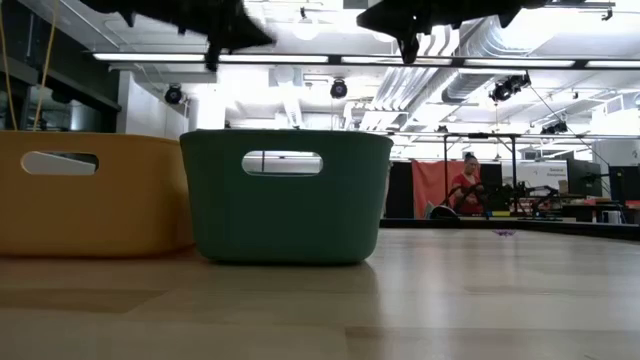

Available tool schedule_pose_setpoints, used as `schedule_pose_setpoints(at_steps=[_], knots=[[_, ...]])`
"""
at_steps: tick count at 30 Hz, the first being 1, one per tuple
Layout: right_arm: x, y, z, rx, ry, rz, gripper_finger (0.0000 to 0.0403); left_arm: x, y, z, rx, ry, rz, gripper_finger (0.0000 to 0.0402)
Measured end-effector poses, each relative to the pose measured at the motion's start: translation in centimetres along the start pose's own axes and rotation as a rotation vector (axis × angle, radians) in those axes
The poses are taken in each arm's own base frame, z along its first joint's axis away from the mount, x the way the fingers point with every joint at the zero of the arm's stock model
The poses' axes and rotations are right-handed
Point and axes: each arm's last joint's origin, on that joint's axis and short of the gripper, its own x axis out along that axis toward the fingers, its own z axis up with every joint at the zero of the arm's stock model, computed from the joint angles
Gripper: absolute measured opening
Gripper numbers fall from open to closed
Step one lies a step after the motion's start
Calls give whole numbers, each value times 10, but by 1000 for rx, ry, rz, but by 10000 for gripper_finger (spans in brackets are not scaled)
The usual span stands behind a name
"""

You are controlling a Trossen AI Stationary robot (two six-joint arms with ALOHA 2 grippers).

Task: Sort Halloween decoration
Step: Put the purple spider toy into the yellow bin

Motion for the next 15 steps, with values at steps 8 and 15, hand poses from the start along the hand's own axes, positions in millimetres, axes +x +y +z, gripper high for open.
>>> schedule_pose_setpoints(at_steps=[8,15], knots=[[0,0,-3,33,30,-5,0,-6,93,-25,-132,389,443,71],[0,-1,-4,39,43,-17,0,-5,147,-52,-138,633,652,152]])
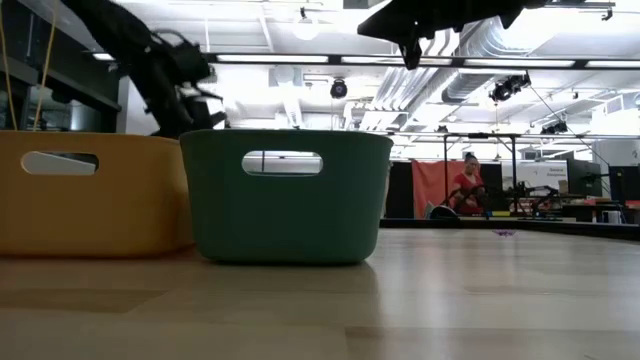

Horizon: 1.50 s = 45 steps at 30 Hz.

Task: Sort Halloween decoration
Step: Put the purple spider toy into the yellow bin

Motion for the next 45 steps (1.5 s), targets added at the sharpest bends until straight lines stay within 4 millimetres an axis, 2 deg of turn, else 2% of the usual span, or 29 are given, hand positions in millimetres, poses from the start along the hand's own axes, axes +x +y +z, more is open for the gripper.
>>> schedule_pose_setpoints(at_steps=[5,11,15,25,30,39,45], knots=[[0,0,-1,4,15,-3,0,32,7,-11,-43,141,60,189],[0,-1,-4,33,39,-9,0,60,11,-25,-68,268,112,196],[0,-1,-6,38,64,-14,0,70,12,-30,-66,307,126,194],[0,-1,-7,33,72,-16,0,79,13,-36,-64,352,126,192],[0,-1,-7,32,74,-16,0,79,9,-38,-38,357,134,152],[0,-2,-9,35,88,-20,0,73,6,-39,-4,394,77,16],[-1,-2,-10,11,99,-22,0,46,5,-25,15,293,23,4]])
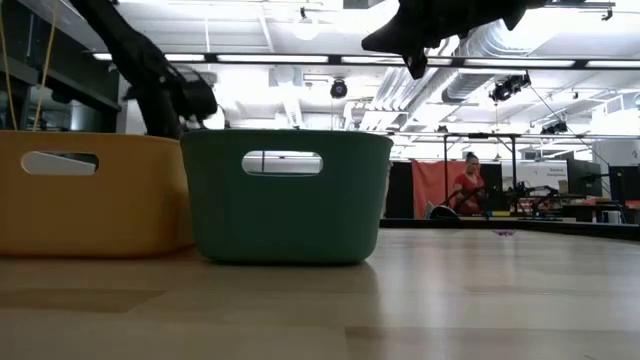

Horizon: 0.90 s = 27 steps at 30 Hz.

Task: Sort Halloween decoration
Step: Put the purple spider toy into the yellow bin

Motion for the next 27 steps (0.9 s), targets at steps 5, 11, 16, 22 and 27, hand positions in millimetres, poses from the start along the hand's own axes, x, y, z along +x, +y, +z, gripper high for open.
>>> schedule_pose_setpoints(at_steps=[5,11,16,22,27], knots=[[0,0,0,-14,-1,-1,0,-51,-5,11,42,-255,-151,2],[0,1,5,-56,-53,8,0,-127,-22,14,132,-663,-474,1],[-1,2,13,-73,-133,20,0,-177,-44,-4,323,-903,-683,1],[-2,4,21,-89,-216,34,0,-202,-77,-33,508,-979,-883,0],[-3,5,24,-70,-246,45,0,-203,-106,-54,556,-956,-935,0]])
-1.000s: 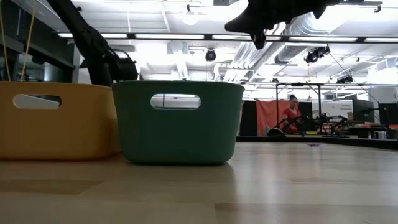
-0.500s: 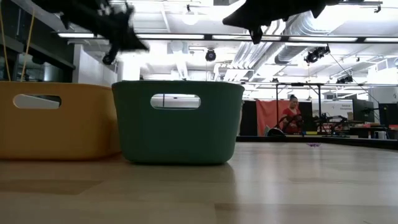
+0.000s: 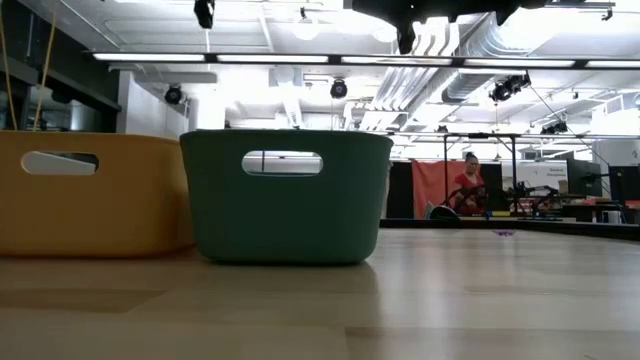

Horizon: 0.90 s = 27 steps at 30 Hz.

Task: Sort Halloween decoration
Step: Put the purple spider toy into the yellow bin

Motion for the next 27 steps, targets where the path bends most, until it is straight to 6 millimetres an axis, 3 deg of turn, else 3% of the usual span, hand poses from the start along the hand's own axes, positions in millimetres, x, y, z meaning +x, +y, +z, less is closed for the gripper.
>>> schedule_pose_setpoints(at_steps=[6,27], knots=[[1,8,0,-6,-8,41,0,13,-16,-5,12,-25,5,0],[2,12,0,-15,-7,58,0,13,-14,-4,54,-38,26,0]])
